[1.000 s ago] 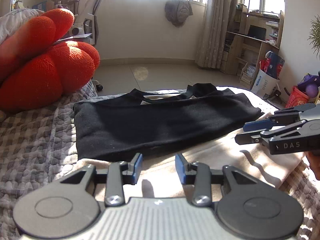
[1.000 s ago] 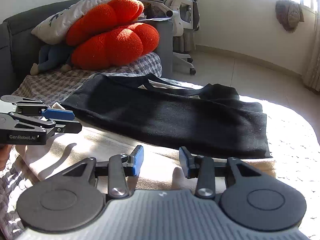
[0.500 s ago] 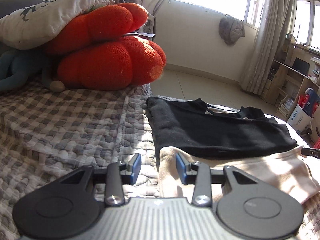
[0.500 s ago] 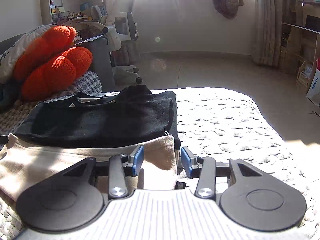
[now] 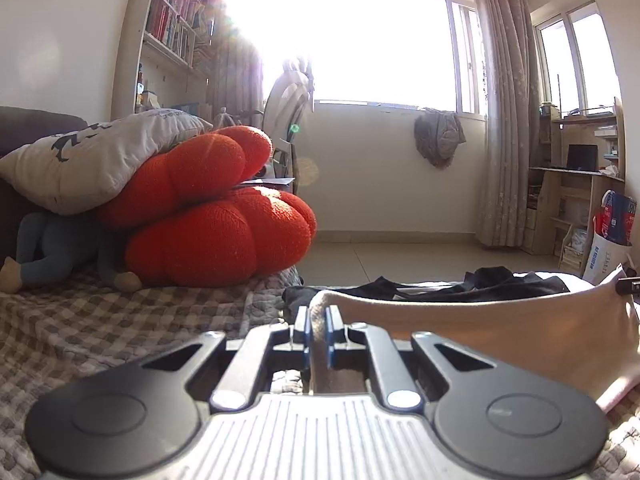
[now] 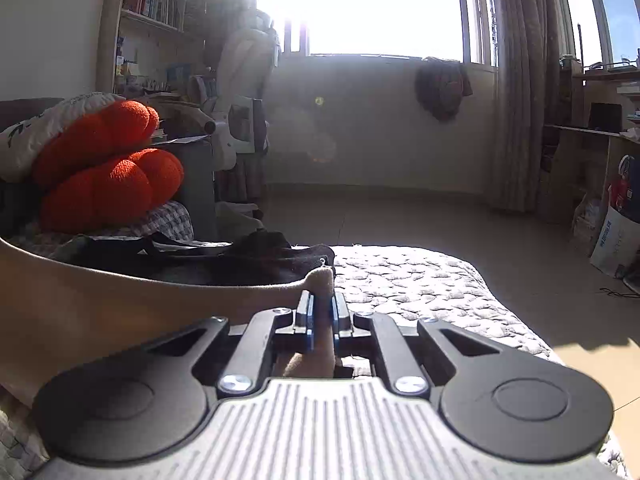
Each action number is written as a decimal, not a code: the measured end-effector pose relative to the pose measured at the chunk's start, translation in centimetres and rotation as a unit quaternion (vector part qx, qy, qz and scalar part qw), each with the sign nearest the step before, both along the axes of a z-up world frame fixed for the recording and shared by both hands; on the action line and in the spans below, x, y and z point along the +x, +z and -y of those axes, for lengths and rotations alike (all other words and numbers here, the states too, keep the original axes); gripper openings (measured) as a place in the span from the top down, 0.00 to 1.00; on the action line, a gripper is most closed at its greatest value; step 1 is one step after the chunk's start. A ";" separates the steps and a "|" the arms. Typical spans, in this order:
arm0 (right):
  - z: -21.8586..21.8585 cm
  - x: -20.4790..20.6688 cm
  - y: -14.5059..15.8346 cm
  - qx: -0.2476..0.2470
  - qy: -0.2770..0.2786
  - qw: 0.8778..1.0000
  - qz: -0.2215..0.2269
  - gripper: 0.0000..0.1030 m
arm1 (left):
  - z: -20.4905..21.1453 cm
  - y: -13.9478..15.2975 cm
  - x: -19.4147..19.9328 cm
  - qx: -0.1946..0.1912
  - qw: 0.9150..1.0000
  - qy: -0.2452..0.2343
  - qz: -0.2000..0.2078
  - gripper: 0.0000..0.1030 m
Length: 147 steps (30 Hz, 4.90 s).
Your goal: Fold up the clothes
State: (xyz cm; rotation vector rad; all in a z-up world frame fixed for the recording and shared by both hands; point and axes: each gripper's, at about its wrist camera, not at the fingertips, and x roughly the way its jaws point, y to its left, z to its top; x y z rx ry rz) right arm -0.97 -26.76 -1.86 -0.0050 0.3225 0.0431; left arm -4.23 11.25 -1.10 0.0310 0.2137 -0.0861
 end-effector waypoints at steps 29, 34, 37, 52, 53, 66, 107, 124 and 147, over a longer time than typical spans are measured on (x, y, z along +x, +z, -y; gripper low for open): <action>1.2 2.8 -0.2 0.075 -0.012 0.996 -0.052 0.86 | -0.3 -0.1 3.2 -0.055 0.994 0.011 -0.098 0.92; 0.9 4.3 0.1 0.072 -0.014 0.995 -0.068 0.86 | 0.0 -0.3 5.4 -0.034 0.987 0.053 -0.148 0.91; 0.6 4.2 0.5 0.083 -0.001 0.994 -0.073 0.79 | -0.5 0.3 4.9 -0.061 0.988 0.045 -0.133 0.81; -9.0 2.9 0.3 0.009 0.182 0.969 -0.165 0.79 | 6.3 -1.9 4.0 0.011 0.961 -0.187 -0.206 0.80; -9.8 3.3 -0.1 0.005 0.195 0.964 -0.182 0.79 | 6.8 -2.3 4.1 0.024 0.961 -0.182 -0.206 0.80; -10.9 6.5 -0.3 0.000 0.169 0.970 -0.177 0.78 | 4.3 -1.3 5.5 0.045 0.979 -0.085 -0.182 0.68; 4.2 -4.3 -0.3 0.152 0.039 0.963 -0.219 0.60 | -6.0 -1.2 -2.3 -0.162 0.945 -0.079 -0.273 0.58; 7.1 -2.4 -1.8 0.350 0.071 0.889 -0.287 0.58 | -8.0 -2.9 1.0 -0.323 0.869 -0.109 -0.359 0.60; 7.2 -4.8 -0.2 0.398 0.045 0.881 -0.252 0.85 | -5.5 -1.4 -0.8 -0.340 0.871 -0.077 -0.346 0.95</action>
